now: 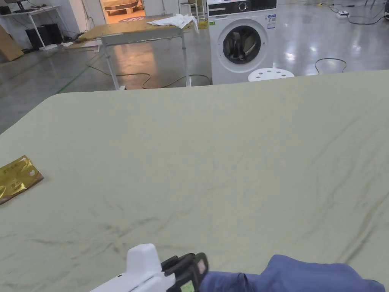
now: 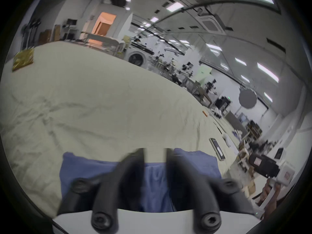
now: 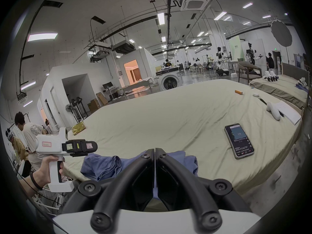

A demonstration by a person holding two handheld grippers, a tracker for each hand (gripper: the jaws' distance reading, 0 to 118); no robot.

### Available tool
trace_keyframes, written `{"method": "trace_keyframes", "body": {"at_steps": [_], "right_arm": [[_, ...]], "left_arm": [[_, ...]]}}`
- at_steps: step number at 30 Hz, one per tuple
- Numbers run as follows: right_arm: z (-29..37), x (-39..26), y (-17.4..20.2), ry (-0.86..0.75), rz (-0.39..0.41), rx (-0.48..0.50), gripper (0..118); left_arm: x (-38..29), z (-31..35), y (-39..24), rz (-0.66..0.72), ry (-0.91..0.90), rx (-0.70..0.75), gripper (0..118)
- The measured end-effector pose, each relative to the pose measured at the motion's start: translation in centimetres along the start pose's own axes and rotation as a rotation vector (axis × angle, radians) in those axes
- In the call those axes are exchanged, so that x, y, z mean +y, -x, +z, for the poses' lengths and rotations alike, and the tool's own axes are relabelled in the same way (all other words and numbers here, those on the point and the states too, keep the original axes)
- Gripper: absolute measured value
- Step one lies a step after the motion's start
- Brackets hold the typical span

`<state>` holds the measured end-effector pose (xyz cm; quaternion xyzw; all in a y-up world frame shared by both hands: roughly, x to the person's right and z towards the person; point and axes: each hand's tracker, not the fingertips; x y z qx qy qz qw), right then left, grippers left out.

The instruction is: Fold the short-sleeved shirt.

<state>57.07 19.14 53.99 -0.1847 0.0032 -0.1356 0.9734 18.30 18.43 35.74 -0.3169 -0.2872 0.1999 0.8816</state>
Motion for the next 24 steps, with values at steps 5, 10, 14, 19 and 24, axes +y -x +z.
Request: {"method": "trace_keyframes", "body": {"at_steps": [5, 10, 14, 19, 24], "right_arm": [[0.0, -0.5, -0.3, 0.018, -0.003, -0.004, 0], [0.3, -0.7, -0.2, 0.027, -0.021, -0.012, 0], [0.4, -0.8, -0.4, 0.033, -0.025, -0.015, 0], [0.0, -1.0, -0.8, 0.037, -0.051, -0.015, 0], [-0.7, -1.1, -1.6, 0.045, -0.079, -0.045, 0]], "left_arm": [[-1.9, -3.5, 1.4, 0.103, 0.135, -0.041, 2], [-4.7, -8.5, -1.1, -0.01, 0.329, -0.028, 1], [-2.5, -6.2, 0.7, 0.089, 0.266, -0.065, 2], [0.2, 2.0, 4.6, 0.102, 0.088, -0.02, 47], [0.8, 5.2, 11.7, 0.329, 0.019, 0.084, 84]]}}
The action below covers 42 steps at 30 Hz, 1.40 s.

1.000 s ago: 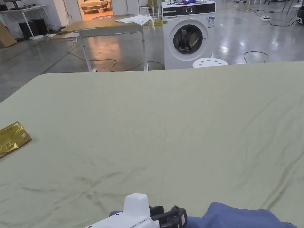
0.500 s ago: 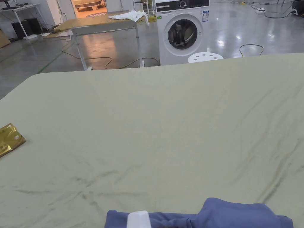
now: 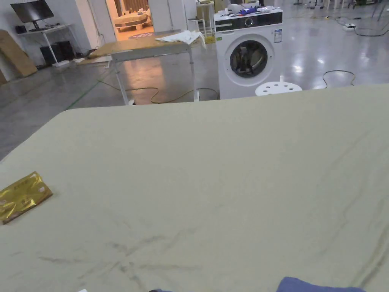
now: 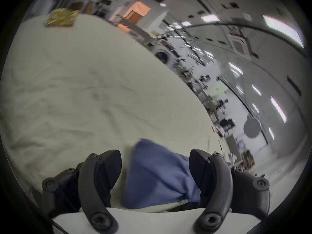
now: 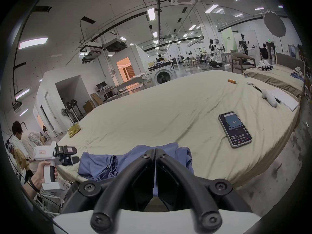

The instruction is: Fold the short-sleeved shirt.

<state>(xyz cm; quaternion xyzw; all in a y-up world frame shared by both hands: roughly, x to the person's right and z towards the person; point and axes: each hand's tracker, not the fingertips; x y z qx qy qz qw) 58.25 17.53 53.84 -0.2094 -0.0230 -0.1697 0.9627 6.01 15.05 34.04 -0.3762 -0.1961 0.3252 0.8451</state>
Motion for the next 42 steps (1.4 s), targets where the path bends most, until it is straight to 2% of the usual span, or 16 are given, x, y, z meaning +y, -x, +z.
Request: {"method": "trace_keyframes", "body": {"at_steps": [2, 4, 5, 6, 7, 9, 11, 15, 19, 21, 24, 27, 31, 38, 40, 42], "right_arm": [[0.0, 0.1, -0.2, -0.004, -0.022, 0.004, 0], [0.2, 0.2, -0.2, -0.005, -0.032, 0.005, 0], [0.2, 0.2, -0.2, -0.005, -0.032, 0.001, 0], [0.3, 0.2, -0.1, -0.004, -0.03, -0.004, 0], [0.4, 0.2, -0.1, -0.003, -0.026, -0.01, 0], [0.8, 0.1, -0.2, -0.005, -0.025, -0.015, 0], [0.9, 0.1, -0.3, -0.004, -0.03, -0.014, 0], [0.6, 0.2, -0.4, 0.01, -0.022, -0.013, 0], [-0.1, -0.1, -0.4, 0.009, -0.035, 0.007, 0], [-0.5, -0.3, -0.4, 0.007, -0.041, 0.019, 0], [-0.8, -0.6, -0.1, 0.007, -0.04, 0.036, 0], [-0.8, -0.8, 0.2, 0.012, -0.038, 0.042, 0], [0.4, -1.0, 1.0, 0.007, -0.024, 0.025, 0], [1.4, -2.0, 0.2, 0.019, -0.042, -0.032, 0], [1.3, -2.2, -0.3, 0.023, -0.058, -0.049, 0], [1.2, -2.3, -0.6, 0.026, -0.069, -0.048, 0]], "left_arm": [[-0.3, -0.9, 1.8, 0.039, 0.015, -0.03, 83], [-1.6, -2.5, 2.6, 0.056, 0.028, -0.101, 77], [-1.9, -3.1, 2.8, 0.09, 0.04, -0.131, 65], [-2.6, -4.2, 2.8, 0.15, 0.057, -0.162, 37], [-3.0, -4.9, 2.5, 0.184, 0.066, -0.164, 21], [-3.0, -4.7, 2.4, 0.171, 0.03, -0.102, 17], [-2.5, -3.8, 2.5, 0.215, 0.026, -0.129, 15], [-1.0, 0.8, 0.8, 0.106, -0.068, -0.115, 15], [0.5, 4.8, -4.3, -0.176, -0.172, 0.145, 15], [0.4, 5.6, -7.3, -0.259, -0.182, 0.183, 15], [-0.9, 4.9, -11.3, -0.275, -0.161, 0.036, 15], [-3.4, 0.7, -14.4, -0.303, -0.058, -0.072, 15], [-7.4, -6.6, -17.9, -0.388, 0.093, -0.088, 15], [-12.4, -12.9, -21.9, -0.529, 0.216, -0.093, 16], [-12.6, -13.8, -22.2, -0.544, 0.231, -0.087, 31], [-11.6, -13.2, -21.5, -0.495, 0.247, -0.176, 63]]}}
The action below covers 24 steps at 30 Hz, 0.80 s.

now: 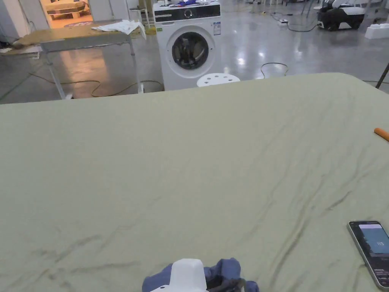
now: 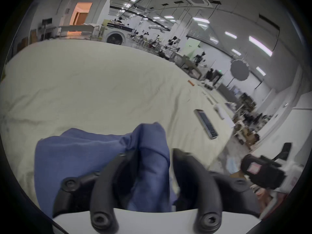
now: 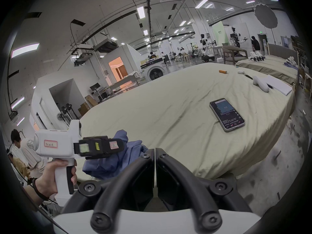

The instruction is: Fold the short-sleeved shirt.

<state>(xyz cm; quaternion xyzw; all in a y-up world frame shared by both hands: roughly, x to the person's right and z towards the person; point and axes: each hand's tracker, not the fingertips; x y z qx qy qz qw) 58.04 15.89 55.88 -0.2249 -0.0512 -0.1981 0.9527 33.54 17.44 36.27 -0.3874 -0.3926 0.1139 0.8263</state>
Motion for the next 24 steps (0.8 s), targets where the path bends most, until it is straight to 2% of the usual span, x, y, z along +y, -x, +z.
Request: {"method": "trace_keyframes", "body": {"at_steps": [1, 3, 4, 5, 6, 7, 8, 11, 13, 18, 20, 21, 23, 24], "right_arm": [[0.0, 0.0, 0.0, 0.001, -0.001, -0.002, 0], [0.0, 0.0, -0.1, 0.003, 0.005, -0.007, 0], [-0.1, 0.0, -0.2, 0.003, 0.007, -0.008, 0], [-0.1, 0.0, -0.3, 0.004, 0.006, -0.008, 0], [-0.1, -0.2, -0.5, 0.006, 0.002, -0.007, 0], [-0.3, -0.3, -0.7, 0.01, -0.007, -0.006, 0], [-0.4, -0.4, -0.8, 0.014, -0.018, -0.004, 0], [-0.3, -0.6, -0.9, 0.018, -0.034, -0.008, 0], [-0.2, -0.6, -0.8, 0.021, -0.037, -0.008, 0], [-0.9, -0.6, -0.4, 0.062, -0.001, 0.013, 0], [-2.0, -0.3, 0.1, 0.101, 0.027, 0.06, 0], [-2.9, -0.1, 0.6, 0.124, 0.05, 0.089, 0], [-4.7, 0.2, 1.7, 0.161, 0.113, 0.144, 0], [-5.9, 0.5, 2.6, 0.186, 0.157, 0.174, 0]], "left_arm": [[0.2, 0.8, 0.5, 0.025, -0.01, -0.06, 71], [0.3, 2.1, 0.9, 0.047, -0.051, -0.061, 68], [0.5, 3.0, 1.2, 0.042, -0.069, -0.031, 58], [0.5, 3.4, 1.5, 0.05, -0.081, -0.014, 37], [0.5, 3.4, 1.9, 0.075, -0.094, -0.008, 7], [0.5, 3.0, 2.2, 0.08, -0.081, -0.014, 7], [0.4, 2.4, 2.1, 0.086, -0.05, -0.016, 2], [-0.8, -0.4, 1.8, 0.059, 0.047, -0.056, 2], [-1.8, -3.2, 0.9, 0.016, 0.133, -0.007, 2], [-1.8, -3.0, -0.2, -0.032, 0.123, -0.008, 2], [-0.9, -0.7, 0.4, 0.03, 0.08, -0.048, 4], [-0.8, 1.2, 0.8, 0.042, 0.027, -0.064, 16], [-0.5, 4.5, 1.5, 0.025, -0.07, -0.073, 47], [-0.4, 6.4, 2.2, 0.025, -0.107, -0.045, 71]]}}
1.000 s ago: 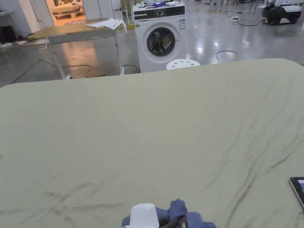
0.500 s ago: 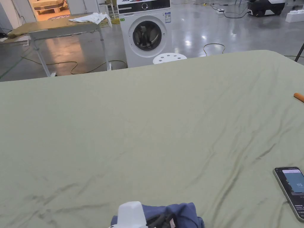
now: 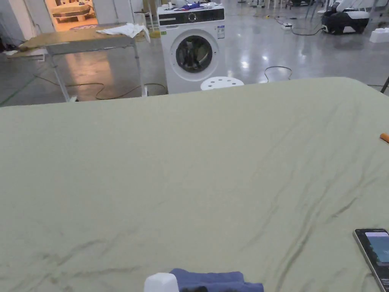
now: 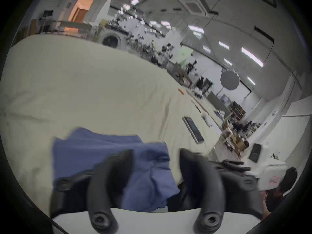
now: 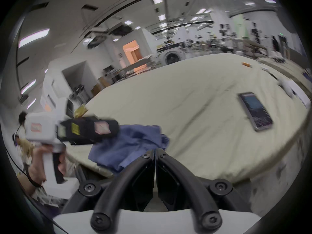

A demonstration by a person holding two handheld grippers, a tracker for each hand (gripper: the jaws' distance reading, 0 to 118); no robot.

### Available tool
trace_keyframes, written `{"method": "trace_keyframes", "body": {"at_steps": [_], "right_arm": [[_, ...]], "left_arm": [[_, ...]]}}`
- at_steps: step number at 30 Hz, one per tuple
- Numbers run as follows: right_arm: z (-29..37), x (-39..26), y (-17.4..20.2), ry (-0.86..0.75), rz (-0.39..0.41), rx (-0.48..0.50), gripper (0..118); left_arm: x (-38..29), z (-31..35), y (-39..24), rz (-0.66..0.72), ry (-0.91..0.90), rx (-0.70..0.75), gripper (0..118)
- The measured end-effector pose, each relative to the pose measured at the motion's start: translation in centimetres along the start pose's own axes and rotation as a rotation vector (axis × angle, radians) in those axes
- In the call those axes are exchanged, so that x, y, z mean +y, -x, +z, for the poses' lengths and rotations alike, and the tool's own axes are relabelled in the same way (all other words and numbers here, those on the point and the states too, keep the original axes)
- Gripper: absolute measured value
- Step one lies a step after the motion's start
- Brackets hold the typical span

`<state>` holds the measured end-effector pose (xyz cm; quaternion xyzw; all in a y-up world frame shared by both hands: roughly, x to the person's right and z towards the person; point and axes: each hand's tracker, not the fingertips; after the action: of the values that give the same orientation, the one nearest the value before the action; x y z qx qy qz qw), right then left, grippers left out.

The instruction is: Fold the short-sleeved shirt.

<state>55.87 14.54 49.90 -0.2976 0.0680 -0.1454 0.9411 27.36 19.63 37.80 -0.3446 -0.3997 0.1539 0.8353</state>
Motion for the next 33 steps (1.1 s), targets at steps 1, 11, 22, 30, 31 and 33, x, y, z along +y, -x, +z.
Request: {"method": "trace_keyframes", "body": {"at_steps": [1, 11, 22, 30, 31, 33], "right_arm": [[-1.2, 0.5, 0.6, 0.016, 0.036, 0.023, 0], [-10.4, 0.8, 1.3, 0.304, 0.069, -0.04, 0], [-10.0, 0.2, 0.4, 0.281, -0.019, -0.029, 0], [-8.4, 0.7, 0.0, 0.219, -0.114, 0.039, 0], [-7.9, 0.9, -0.2, 0.189, -0.156, 0.067, 0], [-7.2, 1.3, -0.5, 0.156, -0.233, 0.104, 0]], "left_arm": [[0.3, 1.5, 0.6, 0.002, -0.022, 0.024, 80], [0.0, 6.4, 11.8, 0.346, -0.015, 0.111, 93], [-1.7, 0.1, 14.8, 0.484, 0.075, -0.04, 45], [-1.1, 2.6, 14.4, 0.441, 0.037, -0.051, 25], [-0.8, 3.3, 14.4, 0.445, 0.017, -0.065, 25], [0.3, 5.7, 14.9, 0.442, -0.024, -0.055, 24]]}}
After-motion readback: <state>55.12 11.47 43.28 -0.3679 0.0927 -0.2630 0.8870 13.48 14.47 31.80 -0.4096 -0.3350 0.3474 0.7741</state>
